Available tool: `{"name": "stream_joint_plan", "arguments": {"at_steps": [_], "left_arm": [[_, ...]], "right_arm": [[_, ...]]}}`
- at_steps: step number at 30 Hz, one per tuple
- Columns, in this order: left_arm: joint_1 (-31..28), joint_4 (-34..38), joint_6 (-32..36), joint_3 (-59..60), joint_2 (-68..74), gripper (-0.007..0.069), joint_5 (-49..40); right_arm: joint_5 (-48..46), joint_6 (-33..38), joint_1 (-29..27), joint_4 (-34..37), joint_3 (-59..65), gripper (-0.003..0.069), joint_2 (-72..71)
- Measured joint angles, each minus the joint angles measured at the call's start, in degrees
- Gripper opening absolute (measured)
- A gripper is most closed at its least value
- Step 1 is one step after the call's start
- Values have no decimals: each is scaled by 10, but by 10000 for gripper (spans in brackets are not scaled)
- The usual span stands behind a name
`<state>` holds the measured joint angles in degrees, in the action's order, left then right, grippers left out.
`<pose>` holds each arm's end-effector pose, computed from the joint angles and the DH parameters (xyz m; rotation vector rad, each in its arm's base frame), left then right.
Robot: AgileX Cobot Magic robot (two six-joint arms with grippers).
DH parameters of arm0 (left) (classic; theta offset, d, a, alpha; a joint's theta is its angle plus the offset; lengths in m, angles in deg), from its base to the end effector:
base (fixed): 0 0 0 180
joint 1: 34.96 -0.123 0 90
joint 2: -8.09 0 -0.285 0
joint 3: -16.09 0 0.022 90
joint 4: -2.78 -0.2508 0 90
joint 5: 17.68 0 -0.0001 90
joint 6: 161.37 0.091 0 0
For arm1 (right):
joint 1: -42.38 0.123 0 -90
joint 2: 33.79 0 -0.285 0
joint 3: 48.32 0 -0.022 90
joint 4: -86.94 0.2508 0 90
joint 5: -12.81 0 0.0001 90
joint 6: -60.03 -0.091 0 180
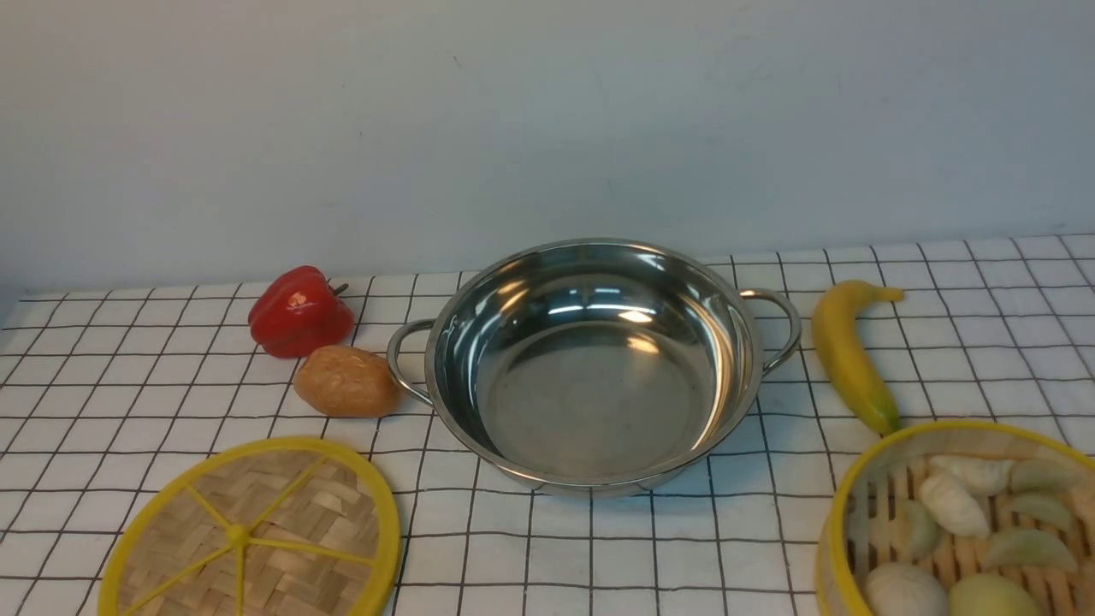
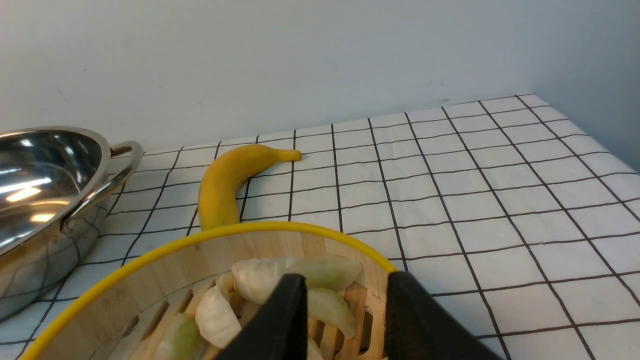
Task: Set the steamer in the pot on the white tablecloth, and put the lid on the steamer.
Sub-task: 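Reach for and grasp the rim of the bamboo steamer holding the buns with the right gripper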
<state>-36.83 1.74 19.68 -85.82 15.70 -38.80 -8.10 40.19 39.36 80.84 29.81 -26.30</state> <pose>0.0530 0.0023 0.1751 -0.0021 1.8646 0.0531 0.0528 -0.0062 0.1754 0.3033 1.8335 0.0995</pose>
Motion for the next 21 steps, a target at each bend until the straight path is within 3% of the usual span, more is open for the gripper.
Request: {"name": "stream_joint_plan", "arguments": {"at_steps": [11,15,21], "left_arm": [[0,0,2,0,0,243,0],[0,0,4,0,0,243,0],[0,0,5,0,0,243,0]], "right_arm": [[-1,0,0,2,-4,242,0],[-3,4,0,4,-54,242,0],[-80,17,0,6,-169,242,7]]}}
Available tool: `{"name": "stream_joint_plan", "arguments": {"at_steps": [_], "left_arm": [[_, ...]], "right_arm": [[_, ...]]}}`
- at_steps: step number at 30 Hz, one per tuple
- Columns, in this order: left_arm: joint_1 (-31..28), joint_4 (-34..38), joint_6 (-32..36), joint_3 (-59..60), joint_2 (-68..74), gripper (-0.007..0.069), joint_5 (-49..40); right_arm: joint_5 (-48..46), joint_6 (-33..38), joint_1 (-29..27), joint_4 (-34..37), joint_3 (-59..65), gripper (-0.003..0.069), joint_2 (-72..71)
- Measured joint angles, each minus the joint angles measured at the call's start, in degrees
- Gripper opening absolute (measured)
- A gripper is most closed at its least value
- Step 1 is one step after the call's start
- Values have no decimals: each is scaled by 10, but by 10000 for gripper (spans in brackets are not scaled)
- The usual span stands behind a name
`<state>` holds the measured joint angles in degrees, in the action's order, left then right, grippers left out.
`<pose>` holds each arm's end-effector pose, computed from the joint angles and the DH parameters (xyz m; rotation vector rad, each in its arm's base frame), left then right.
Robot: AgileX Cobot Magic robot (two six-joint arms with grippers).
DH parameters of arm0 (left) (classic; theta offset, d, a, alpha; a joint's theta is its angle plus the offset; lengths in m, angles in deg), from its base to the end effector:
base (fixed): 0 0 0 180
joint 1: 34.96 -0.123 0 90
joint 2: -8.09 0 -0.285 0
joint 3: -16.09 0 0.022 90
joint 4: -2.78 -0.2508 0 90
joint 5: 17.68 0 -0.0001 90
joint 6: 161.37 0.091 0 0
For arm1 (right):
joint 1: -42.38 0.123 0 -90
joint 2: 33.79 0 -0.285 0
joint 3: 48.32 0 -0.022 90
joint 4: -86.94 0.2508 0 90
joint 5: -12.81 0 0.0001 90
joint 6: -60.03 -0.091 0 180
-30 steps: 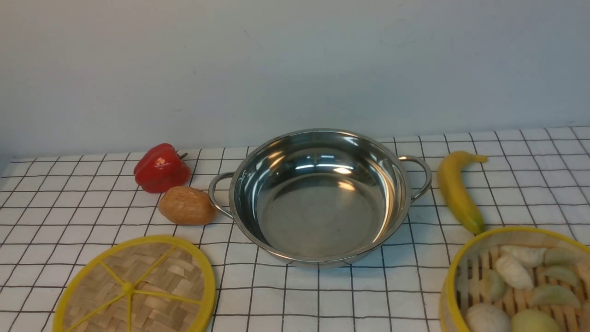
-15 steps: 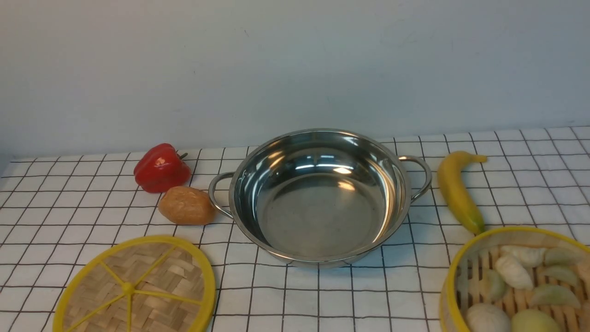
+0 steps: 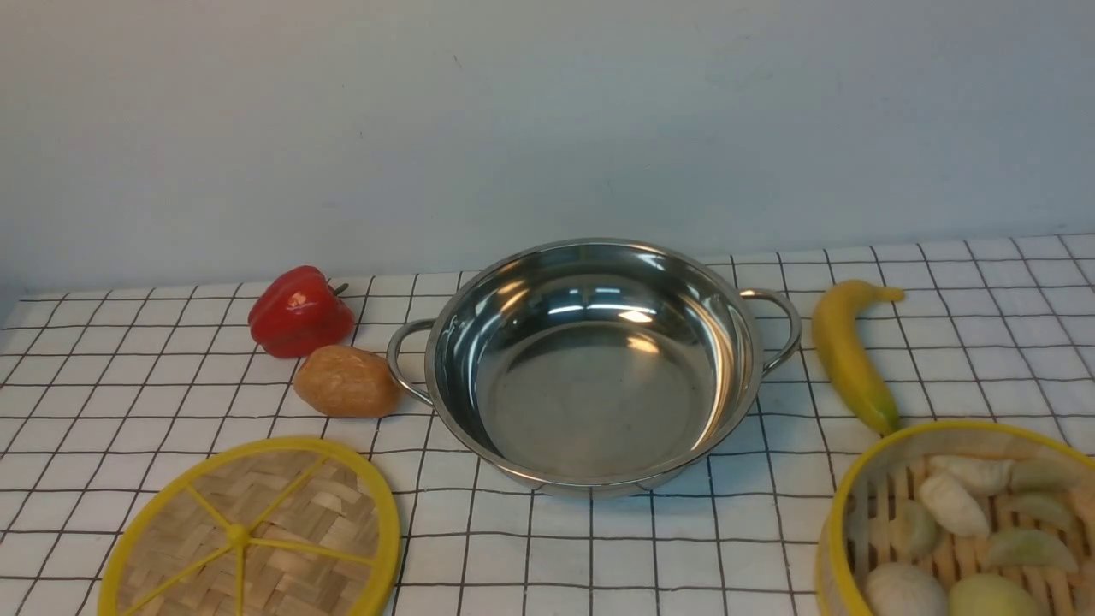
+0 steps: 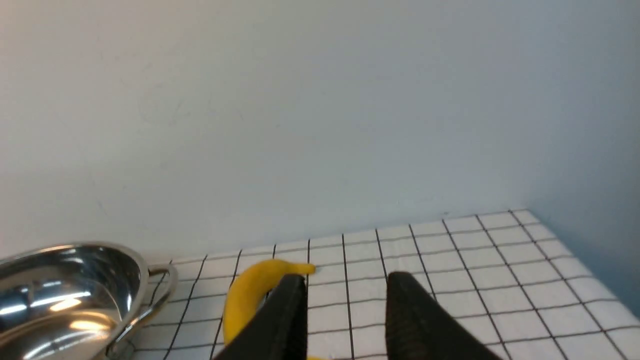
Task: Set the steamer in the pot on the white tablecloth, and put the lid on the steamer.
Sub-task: 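Reach for and grasp the rim of the bamboo steamer holding the buns with the right gripper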
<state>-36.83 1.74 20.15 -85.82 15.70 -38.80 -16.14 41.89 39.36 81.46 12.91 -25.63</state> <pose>0.0530 0.0023 0.1751 0.0056 1.8647 0.0588 0.0346 -0.0060 0.2592 0.2780 1.6925 0.0940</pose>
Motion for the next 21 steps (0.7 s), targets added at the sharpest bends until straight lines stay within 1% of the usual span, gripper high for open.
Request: {"name": "stream_joint_plan", "arguments": {"at_steps": [5,10,13,21], "left_arm": [[0,0,0,0,0,243,0],[0,0,0,0,0,243,0],[0,0,0,0,0,243,0],[0,0,1,0,0,243,0]], "right_arm": [[-76,3,0,9,-71,242,47],[-79,3,0,22,-81,242,71],[-76,3,0,43,-81,242,86],[-73,4,0,58,-81,242,100]]}}
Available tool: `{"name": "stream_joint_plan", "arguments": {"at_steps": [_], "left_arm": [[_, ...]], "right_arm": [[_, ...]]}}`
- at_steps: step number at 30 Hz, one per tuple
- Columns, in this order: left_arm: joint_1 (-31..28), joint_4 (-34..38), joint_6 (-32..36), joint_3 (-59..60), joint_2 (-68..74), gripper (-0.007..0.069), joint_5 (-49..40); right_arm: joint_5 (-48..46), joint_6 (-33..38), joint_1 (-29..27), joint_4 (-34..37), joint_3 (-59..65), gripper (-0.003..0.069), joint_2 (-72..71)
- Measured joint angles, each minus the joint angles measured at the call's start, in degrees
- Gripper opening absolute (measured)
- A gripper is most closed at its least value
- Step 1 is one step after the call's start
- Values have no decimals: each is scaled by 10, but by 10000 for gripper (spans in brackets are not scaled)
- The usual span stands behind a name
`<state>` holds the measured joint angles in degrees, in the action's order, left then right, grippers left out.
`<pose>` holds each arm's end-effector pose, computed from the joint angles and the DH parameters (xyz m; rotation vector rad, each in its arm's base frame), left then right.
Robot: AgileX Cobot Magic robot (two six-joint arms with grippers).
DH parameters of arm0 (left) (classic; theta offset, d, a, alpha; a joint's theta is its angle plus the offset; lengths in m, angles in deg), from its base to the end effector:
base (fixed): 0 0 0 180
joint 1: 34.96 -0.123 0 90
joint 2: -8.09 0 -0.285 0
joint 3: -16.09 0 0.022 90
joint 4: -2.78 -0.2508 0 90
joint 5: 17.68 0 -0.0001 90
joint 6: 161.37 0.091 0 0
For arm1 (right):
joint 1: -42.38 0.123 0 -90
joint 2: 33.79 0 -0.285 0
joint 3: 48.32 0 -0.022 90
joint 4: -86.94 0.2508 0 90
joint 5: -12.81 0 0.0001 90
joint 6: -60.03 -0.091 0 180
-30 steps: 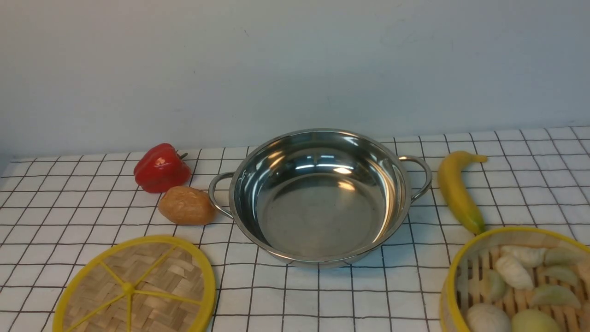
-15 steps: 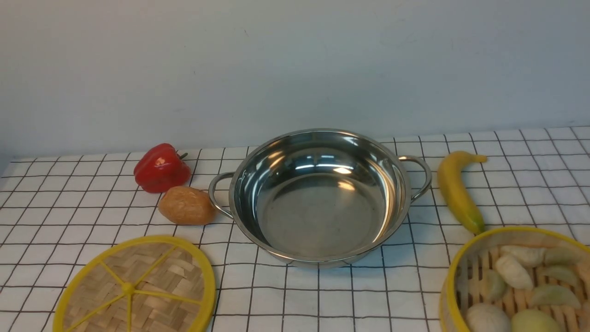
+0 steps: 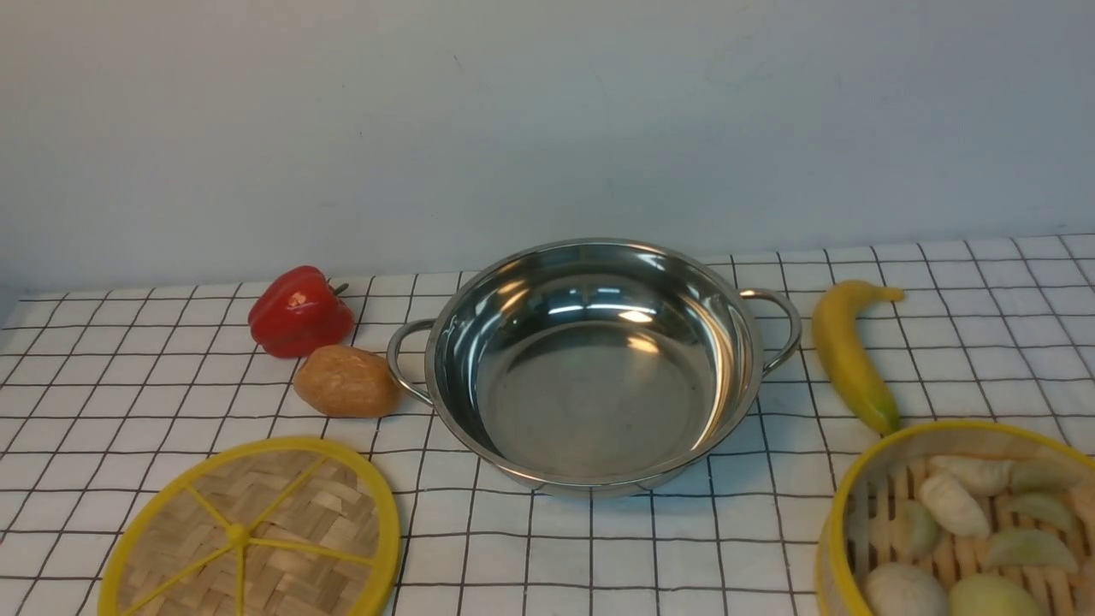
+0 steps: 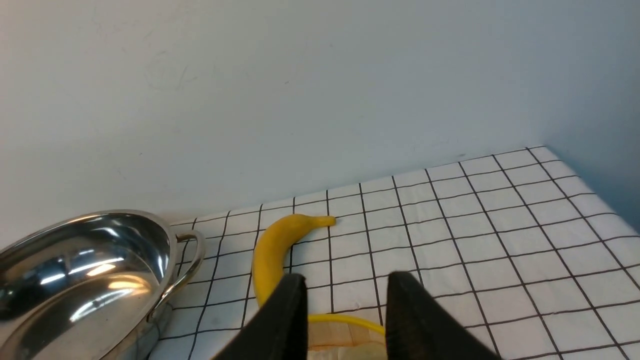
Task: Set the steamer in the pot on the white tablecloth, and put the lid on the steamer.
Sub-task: 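Reach for and grasp the rim of the bamboo steamer holding the buns with the right gripper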
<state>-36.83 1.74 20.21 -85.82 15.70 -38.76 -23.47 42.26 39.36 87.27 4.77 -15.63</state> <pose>0.0530 0.0023 0.1751 0.0065 1.8640 0.0595 0.0463 -0.0021 0.2858 0.3413 1.8496 0.1833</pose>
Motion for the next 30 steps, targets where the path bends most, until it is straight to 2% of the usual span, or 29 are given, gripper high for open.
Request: {"name": "stream_joint_plan", "arguments": {"at_steps": [15,18,19,23,30], "left_arm": [[0,10,-4,0,0,243,22],[0,66,-35,0,0,243,55],[0,112,-51,0,0,243,74],[0,160,-60,0,0,243,103],[0,181,-67,0,0,243,163]], "right_arm": [[1,0,0,15,0,242,3],[3,1,0,16,0,242,3],[3,1,0,17,0,242,3],[3,1,0,17,0,242,3],[-8,1,0,15,0,242,3]]}}
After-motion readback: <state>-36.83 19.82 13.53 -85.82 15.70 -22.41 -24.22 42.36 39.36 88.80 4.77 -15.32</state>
